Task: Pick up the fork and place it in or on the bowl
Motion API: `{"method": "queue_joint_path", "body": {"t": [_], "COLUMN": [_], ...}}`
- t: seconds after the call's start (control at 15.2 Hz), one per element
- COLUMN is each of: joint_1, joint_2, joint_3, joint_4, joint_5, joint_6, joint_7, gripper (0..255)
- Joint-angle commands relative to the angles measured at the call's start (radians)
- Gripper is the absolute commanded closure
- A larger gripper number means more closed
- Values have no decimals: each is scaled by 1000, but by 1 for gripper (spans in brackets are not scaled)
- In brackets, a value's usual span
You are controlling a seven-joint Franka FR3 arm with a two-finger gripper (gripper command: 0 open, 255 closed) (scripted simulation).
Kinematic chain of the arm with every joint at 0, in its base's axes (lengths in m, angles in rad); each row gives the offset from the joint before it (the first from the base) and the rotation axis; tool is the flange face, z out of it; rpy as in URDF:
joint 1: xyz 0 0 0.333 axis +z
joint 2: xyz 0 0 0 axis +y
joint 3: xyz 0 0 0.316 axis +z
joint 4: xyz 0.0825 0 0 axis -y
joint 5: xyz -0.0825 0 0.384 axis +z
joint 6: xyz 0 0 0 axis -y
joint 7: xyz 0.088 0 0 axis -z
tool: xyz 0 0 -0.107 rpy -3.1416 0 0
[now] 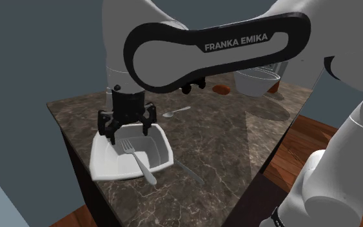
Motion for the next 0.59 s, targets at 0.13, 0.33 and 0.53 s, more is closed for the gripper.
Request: {"method": "queue_joint_path", "body": {"t": [0.13, 0.33, 0.53], "joint_1": [0, 0, 0], "joint_2": [-13, -13, -13], "joint_3": [-1, -1, -1], "joint_4": [74, 74, 74], "joint_5": [8, 8, 8], "joint_6": [-86, -86, -86], "joint_7": [-7, -7, -7], "gripper": [0, 0, 0]}}
